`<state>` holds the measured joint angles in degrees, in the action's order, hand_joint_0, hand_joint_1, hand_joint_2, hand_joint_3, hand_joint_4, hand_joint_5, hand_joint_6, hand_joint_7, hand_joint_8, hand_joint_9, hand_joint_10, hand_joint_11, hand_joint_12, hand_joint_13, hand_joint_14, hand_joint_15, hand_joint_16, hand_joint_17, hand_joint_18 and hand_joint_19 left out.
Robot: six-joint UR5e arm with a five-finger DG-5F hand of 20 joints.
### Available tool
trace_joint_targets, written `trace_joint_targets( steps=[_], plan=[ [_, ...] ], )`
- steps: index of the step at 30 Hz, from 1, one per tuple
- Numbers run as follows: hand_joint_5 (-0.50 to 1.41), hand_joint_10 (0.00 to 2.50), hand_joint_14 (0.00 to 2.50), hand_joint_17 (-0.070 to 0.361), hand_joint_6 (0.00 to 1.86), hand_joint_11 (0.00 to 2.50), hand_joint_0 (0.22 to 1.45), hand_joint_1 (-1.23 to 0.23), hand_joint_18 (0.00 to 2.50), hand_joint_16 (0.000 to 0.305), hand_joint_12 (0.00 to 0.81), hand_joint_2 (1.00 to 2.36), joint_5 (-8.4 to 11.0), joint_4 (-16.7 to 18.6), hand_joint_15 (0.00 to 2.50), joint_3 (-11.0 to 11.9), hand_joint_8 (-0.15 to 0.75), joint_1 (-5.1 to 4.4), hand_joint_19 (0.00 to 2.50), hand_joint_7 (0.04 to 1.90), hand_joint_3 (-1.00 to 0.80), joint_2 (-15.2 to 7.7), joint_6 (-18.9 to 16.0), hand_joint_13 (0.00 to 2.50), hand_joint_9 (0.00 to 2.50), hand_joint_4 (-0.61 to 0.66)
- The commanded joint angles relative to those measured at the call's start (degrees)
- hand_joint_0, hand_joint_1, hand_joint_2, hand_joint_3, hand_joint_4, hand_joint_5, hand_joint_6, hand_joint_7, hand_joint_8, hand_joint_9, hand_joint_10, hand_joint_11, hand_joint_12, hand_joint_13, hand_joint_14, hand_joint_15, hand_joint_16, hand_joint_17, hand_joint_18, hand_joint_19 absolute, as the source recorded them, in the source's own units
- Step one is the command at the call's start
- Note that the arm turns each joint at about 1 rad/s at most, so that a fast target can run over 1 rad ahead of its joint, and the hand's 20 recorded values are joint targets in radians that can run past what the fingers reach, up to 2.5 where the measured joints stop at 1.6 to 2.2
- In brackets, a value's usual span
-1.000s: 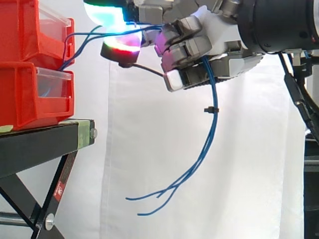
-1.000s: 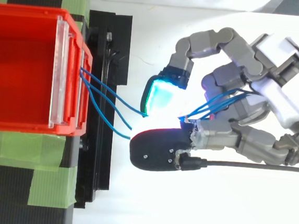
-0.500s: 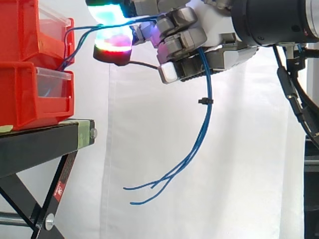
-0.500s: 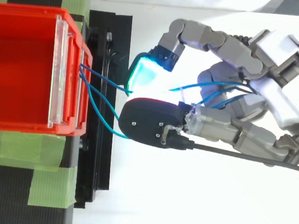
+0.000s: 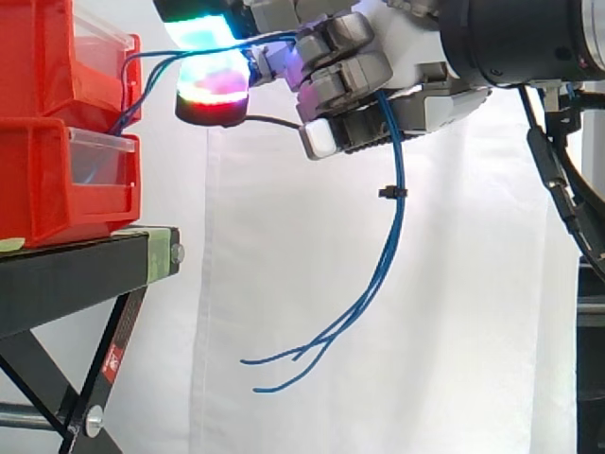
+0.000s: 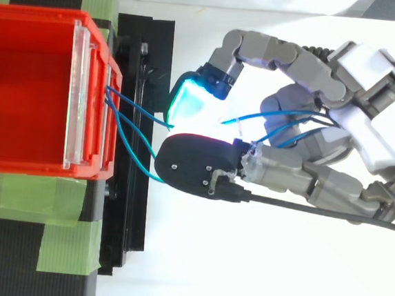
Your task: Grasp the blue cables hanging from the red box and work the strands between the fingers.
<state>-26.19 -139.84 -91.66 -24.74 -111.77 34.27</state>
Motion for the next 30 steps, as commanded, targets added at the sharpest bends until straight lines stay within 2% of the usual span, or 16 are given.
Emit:
trace_joint_targets(
  steps=[1, 5, 6, 12, 17, 23, 30],
  plan=[
    [0.20, 2.50, 2.50, 0.178, 0.67, 2.50, 0.97, -0.66, 2.50, 0.238, 0.688, 1.01, 0.09, -0.1, 1.81, 0.0, 0.445, -0.40, 0.72, 1.25, 0.01, 0.0, 0.0, 2.06, 1.77, 0.29],
    [0.10, 2.50, 2.50, 0.178, 0.91, 2.50, 0.99, -0.73, 2.50, 0.238, 0.688, 1.01, 0.09, -0.9, 1.81, 0.0, 0.445, -0.84, 0.72, 1.18, 0.07, 0.1, 0.0, 2.06, 1.77, 0.27],
    [0.06, 2.50, 2.50, 0.178, 1.04, 2.50, 1.00, -0.73, 2.50, 0.238, 0.688, 1.01, 0.09, -0.9, 1.81, 0.0, 0.445, -0.92, 0.72, 1.14, 0.07, 0.0, 0.0, 2.06, 1.77, 0.26],
    [0.00, 2.50, 2.50, 0.178, 1.25, 2.50, 1.05, -0.75, 2.50, 0.238, 0.688, 1.01, 0.00, -1.2, 1.81, 0.1, 0.445, -1.01, 0.72, 1.10, 0.11, 0.1, 0.0, 2.06, 1.77, 0.23],
    [0.00, 2.50, 2.50, 0.178, 1.29, 2.50, 1.07, -0.75, 2.50, 0.238, 0.688, 1.01, 0.00, -1.7, 1.81, 0.0, 0.445, -1.01, 0.72, 1.09, 0.14, 0.1, 0.0, 2.06, 1.77, 0.22],
    [0.01, 2.50, 2.50, 0.178, 1.32, 2.50, 1.08, -0.75, 2.50, 0.238, 0.688, 1.01, -0.18, -4.3, 1.81, 0.1, 0.445, -1.01, 0.72, 1.09, 0.16, 0.1, -0.1, 2.06, 1.77, 0.22],
    [0.02, 2.50, 2.50, 0.178, 1.32, 2.50, 1.08, -0.75, 2.50, 0.238, 0.688, 1.00, -0.26, -4.8, 1.81, 0.1, 0.445, -1.01, 0.72, 1.09, 0.19, 0.1, -0.1, 2.06, 1.77, 0.22]
  ],
)
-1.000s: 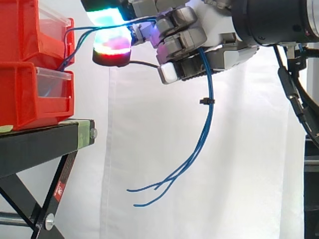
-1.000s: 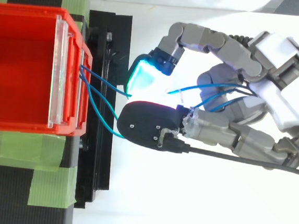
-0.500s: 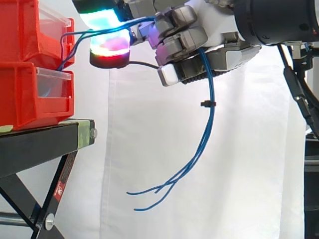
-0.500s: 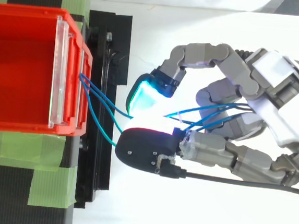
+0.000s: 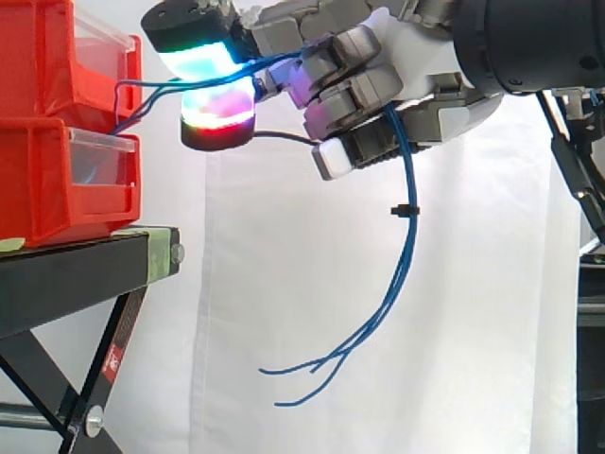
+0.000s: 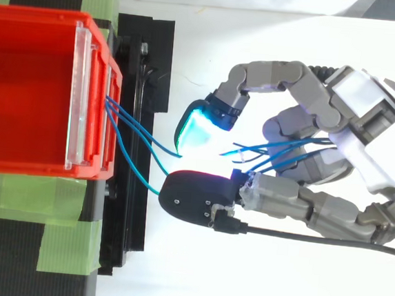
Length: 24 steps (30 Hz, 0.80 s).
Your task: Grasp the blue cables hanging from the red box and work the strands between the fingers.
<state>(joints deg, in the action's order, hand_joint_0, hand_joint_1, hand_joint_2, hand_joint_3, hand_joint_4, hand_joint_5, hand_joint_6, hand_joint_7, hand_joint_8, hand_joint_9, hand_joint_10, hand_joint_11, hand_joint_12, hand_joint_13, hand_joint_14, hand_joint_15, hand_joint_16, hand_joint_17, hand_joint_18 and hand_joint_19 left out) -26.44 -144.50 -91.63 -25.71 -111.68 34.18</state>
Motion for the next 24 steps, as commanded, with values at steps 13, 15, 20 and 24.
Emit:
trace_joint_targets(
  steps=[13, 15, 20, 24],
  plan=[
    [0.02, 2.50, 2.50, 0.178, 1.32, 2.50, 1.09, -0.75, 2.50, 0.238, 0.688, 1.00, -0.01, -4.5, 1.81, 0.0, 0.445, -0.04, 0.72, 1.09, 0.18, 0.0, 0.0, 2.06, 1.77, 0.23],
    [0.02, 2.50, 2.50, 0.178, 1.32, 2.50, 1.09, -0.75, 2.50, 0.238, 0.688, 1.00, -0.01, -5.2, 1.81, 0.0, 0.445, -0.04, 0.72, 1.10, 0.18, 0.0, 0.0, 2.06, 1.77, 0.23],
    [0.02, 2.50, 2.50, 0.178, 1.32, 2.50, 1.08, -0.75, 2.50, 0.238, 0.688, 1.00, -0.01, -6.1, 1.81, 0.0, 0.445, 0.05, 0.72, 1.09, 0.18, 0.0, 0.0, 2.06, 1.77, 0.23],
    [0.02, 2.50, 2.50, 0.178, 1.32, 2.50, 1.08, -0.75, 2.50, 0.238, 0.688, 1.00, -0.01, -6.2, 1.81, 0.0, 0.445, 0.05, 0.72, 1.09, 0.18, 0.0, 0.0, 2.06, 1.77, 0.23]
  ],
)
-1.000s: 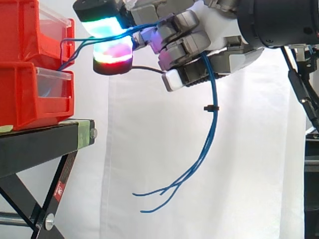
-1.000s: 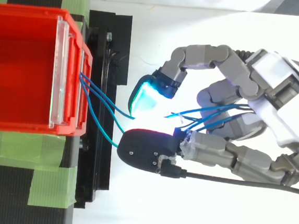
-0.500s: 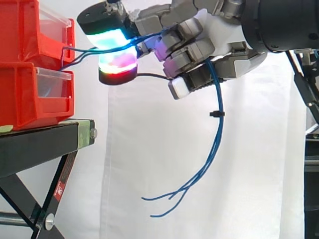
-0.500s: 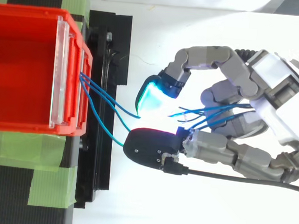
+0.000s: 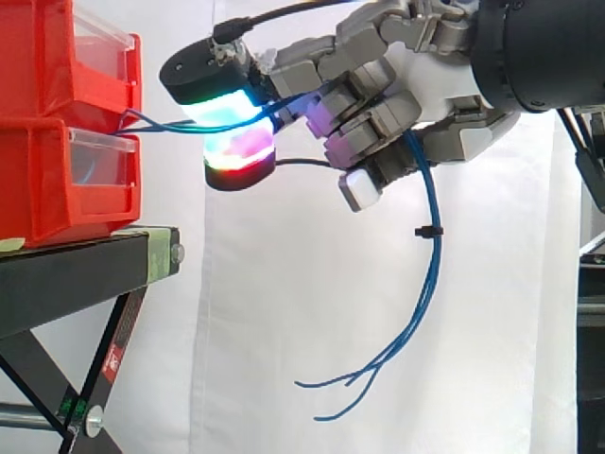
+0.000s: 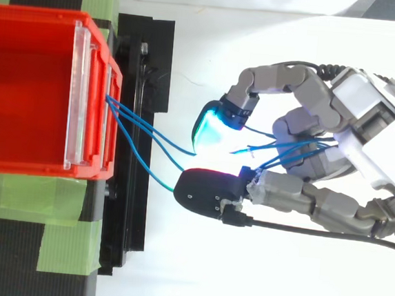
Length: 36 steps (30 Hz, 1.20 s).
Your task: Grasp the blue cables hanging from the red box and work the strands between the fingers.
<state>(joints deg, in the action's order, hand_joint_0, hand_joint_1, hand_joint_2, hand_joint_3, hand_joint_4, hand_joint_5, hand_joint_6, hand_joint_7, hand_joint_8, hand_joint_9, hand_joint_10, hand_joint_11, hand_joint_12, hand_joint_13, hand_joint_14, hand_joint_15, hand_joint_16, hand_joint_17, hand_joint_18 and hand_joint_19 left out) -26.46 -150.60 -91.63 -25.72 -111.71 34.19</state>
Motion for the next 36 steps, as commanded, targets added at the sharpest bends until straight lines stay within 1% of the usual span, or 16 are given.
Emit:
trace_joint_targets(
  steps=[1, 18, 36],
  plan=[
    [0.02, 2.50, 2.50, 0.178, 1.32, 2.50, 1.08, -0.75, 2.50, 0.238, 0.688, 1.00, 0.00, -0.1, 1.81, 0.0, 0.445, 0.05, 0.72, 1.09, 0.18, 0.0, 0.0, 2.06, 1.77, 0.23],
    [0.02, 2.50, 2.50, 0.178, 1.33, 2.50, 1.09, -0.75, 2.50, 0.238, 0.688, 1.00, 0.00, -0.1, 1.81, 0.0, 0.445, -0.04, 0.72, 1.09, 0.16, 0.0, 0.0, 2.06, 1.77, 0.23],
    [0.03, 2.50, 2.50, 0.178, 1.33, 2.50, 1.08, -0.75, 2.50, 0.238, 0.688, 1.00, -0.09, -0.1, 1.81, 0.0, 0.445, -0.04, 0.72, 1.07, 0.19, 0.0, 0.0, 2.06, 1.77, 0.23]
  ],
)
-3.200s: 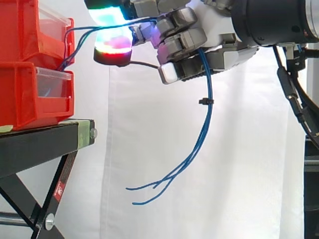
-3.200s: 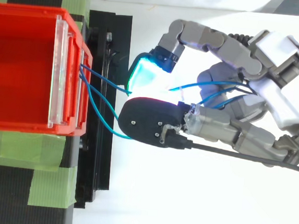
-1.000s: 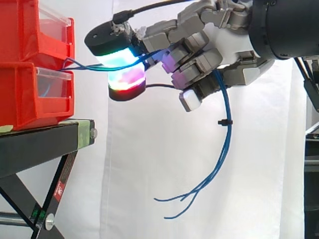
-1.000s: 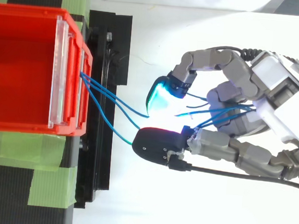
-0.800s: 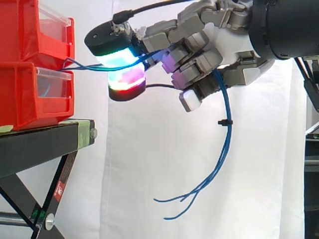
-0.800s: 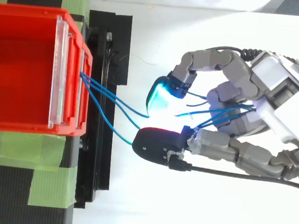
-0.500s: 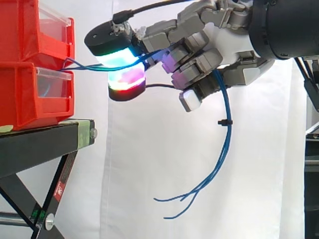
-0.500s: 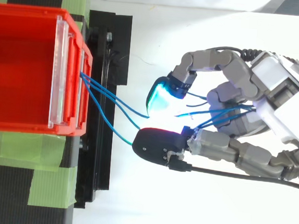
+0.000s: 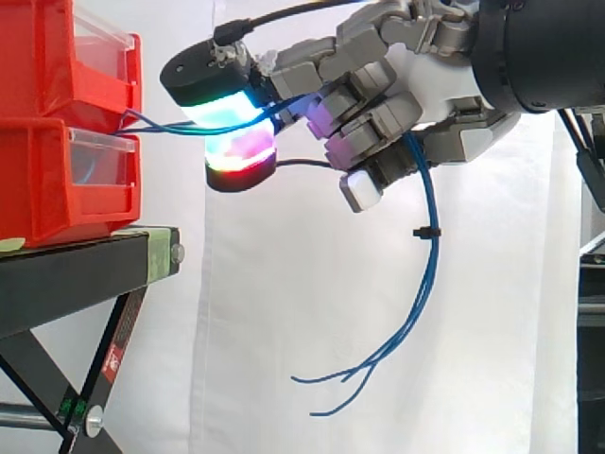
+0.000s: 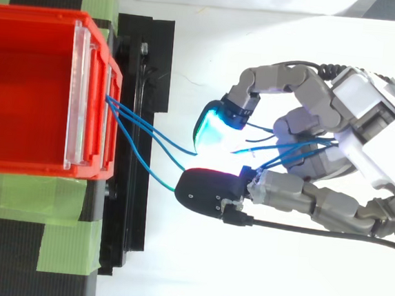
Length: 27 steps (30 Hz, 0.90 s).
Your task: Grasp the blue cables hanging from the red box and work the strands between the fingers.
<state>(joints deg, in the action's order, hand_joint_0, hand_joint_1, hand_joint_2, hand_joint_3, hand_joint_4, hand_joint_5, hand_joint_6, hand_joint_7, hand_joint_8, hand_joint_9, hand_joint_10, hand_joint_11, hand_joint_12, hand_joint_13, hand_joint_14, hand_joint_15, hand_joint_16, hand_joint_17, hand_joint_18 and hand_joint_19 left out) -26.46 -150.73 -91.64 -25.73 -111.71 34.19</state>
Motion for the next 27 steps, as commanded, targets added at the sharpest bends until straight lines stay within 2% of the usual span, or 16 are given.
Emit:
trace_joint_targets(
  steps=[1, 27],
  plan=[
    [0.03, 2.50, 2.50, 0.178, 1.33, 2.50, 1.08, -0.75, 2.50, 0.238, 0.688, 1.00, 0.01, 0.0, 1.81, 0.0, 0.445, 0.06, 0.72, 1.07, 0.19, 0.0, 0.0, 2.06, 1.77, 0.23],
    [0.05, 2.50, 2.50, 0.178, 1.33, 2.50, 1.04, -0.76, 2.50, 0.238, 0.688, 1.10, -0.08, 0.0, 1.81, 0.1, 0.445, -0.03, 0.72, 1.08, 0.15, 0.0, 0.0, 2.06, 1.77, 0.22]
  ],
)
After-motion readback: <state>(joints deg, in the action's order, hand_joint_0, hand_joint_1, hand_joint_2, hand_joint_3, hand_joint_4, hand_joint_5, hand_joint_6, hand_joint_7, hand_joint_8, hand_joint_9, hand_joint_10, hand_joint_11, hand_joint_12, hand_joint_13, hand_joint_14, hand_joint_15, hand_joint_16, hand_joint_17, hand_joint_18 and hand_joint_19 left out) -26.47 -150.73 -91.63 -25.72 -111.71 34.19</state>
